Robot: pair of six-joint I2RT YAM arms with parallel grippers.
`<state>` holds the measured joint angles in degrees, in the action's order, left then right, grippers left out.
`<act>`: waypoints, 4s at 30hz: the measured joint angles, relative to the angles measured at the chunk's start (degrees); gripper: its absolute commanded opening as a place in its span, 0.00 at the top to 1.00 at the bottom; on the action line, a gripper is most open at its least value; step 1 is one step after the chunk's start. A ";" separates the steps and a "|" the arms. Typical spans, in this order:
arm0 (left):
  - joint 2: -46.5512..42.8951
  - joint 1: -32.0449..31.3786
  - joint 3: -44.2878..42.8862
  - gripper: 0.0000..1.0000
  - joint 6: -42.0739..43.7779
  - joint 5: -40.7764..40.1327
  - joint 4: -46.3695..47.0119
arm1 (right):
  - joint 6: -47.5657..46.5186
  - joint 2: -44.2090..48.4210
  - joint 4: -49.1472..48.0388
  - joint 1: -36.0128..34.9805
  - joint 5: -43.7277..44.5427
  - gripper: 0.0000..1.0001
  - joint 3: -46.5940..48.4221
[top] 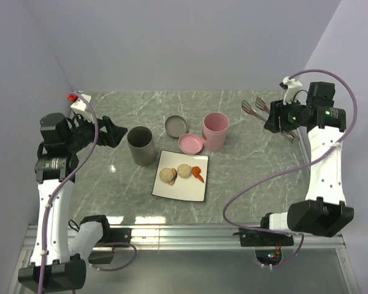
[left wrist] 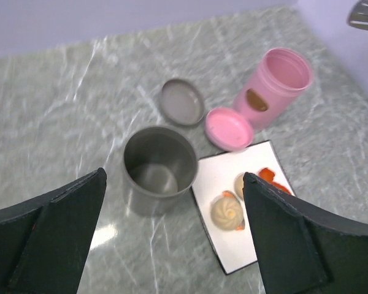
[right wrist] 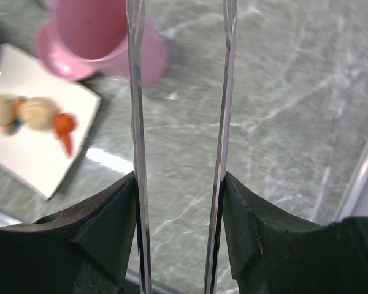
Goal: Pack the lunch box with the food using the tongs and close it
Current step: Pick up the clamp at the center of the board, then pick up the fake food from the plate.
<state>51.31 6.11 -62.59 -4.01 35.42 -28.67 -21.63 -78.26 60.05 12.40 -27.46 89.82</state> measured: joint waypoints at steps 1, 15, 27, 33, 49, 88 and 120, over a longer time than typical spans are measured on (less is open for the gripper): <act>-0.66 0.00 0.00 0.01 0.13 1.09 0.68 | -0.35 0.79 1.07 0.02 -1.53 0.40 0.87; -0.87 0.00 0.00 0.01 -0.83 5.77 2.73 | -4.35 10.93 9.05 -11.65 -13.92 0.41 2.43; 1.79 0.04 -0.52 0.01 -4.31 5.70 1.90 | -3.30 9.07 0.70 -34.27 -3.61 0.43 -11.06; 1.75 0.20 -0.52 0.00 -5.44 5.88 2.32 | -2.69 6.71 -5.16 -42.03 4.48 0.43 -18.56; 2.67 0.42 -0.44 0.01 -6.82 6.80 2.97 | -2.29 -0.39 -13.49 -44.94 9.60 0.38 -22.14; 4.04 0.44 0.70 0.01 -7.74 7.43 5.27 | -1.38 -3.32 -17.88 -45.77 7.06 0.32 -30.27; 2.78 0.44 0.87 0.01 -7.69 7.34 5.20 | -0.46 -0.07 -18.60 -49.83 11.80 0.53 -32.81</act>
<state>54.08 6.55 -61.71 -11.70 42.76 -23.46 -22.09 -78.32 41.45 -37.43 -15.66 57.01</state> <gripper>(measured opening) 0.995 0.519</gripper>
